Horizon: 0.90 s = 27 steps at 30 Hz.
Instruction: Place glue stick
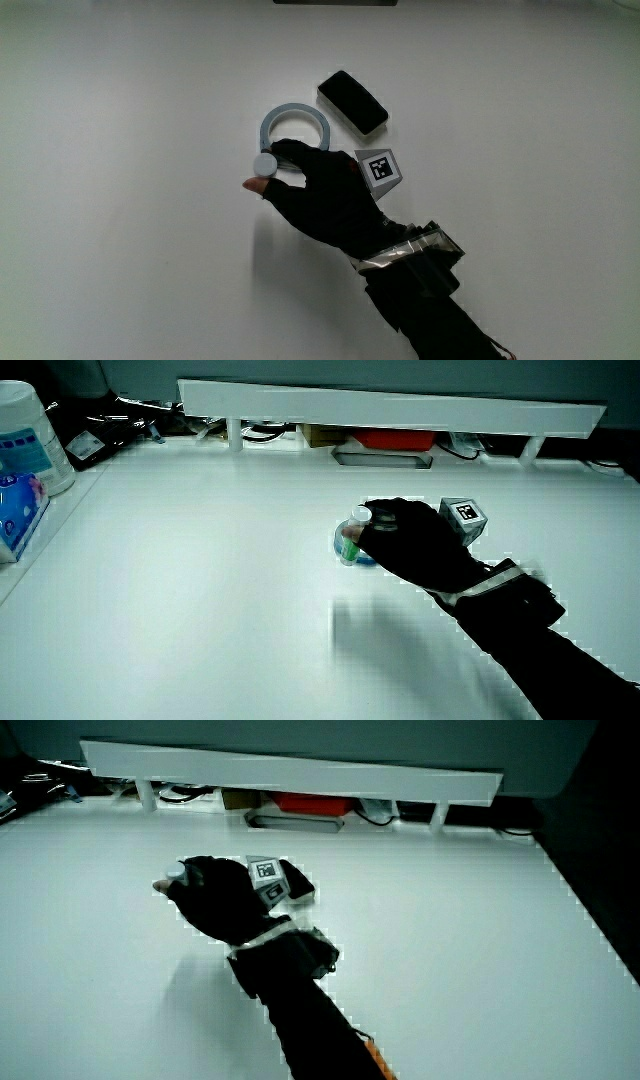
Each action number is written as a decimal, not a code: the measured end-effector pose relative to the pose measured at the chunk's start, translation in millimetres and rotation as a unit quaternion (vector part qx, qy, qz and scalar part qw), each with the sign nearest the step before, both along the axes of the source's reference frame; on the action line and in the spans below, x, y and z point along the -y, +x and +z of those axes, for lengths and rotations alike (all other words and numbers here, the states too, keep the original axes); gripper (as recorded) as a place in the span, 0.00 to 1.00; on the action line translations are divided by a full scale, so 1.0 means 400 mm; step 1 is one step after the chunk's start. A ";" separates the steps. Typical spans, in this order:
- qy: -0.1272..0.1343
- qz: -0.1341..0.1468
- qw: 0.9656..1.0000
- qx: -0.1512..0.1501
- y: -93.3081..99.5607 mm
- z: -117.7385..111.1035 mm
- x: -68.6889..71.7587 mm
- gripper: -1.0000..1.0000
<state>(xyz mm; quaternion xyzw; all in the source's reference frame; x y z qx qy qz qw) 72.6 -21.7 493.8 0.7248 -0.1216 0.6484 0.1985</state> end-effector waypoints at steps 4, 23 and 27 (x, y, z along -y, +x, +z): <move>-0.033 0.005 0.999 -0.010 -0.008 0.052 -0.005 0.50; -0.100 0.001 0.995 -0.020 -0.035 0.153 -0.038 0.50; -0.102 -0.001 0.995 -0.011 -0.036 0.152 -0.039 0.50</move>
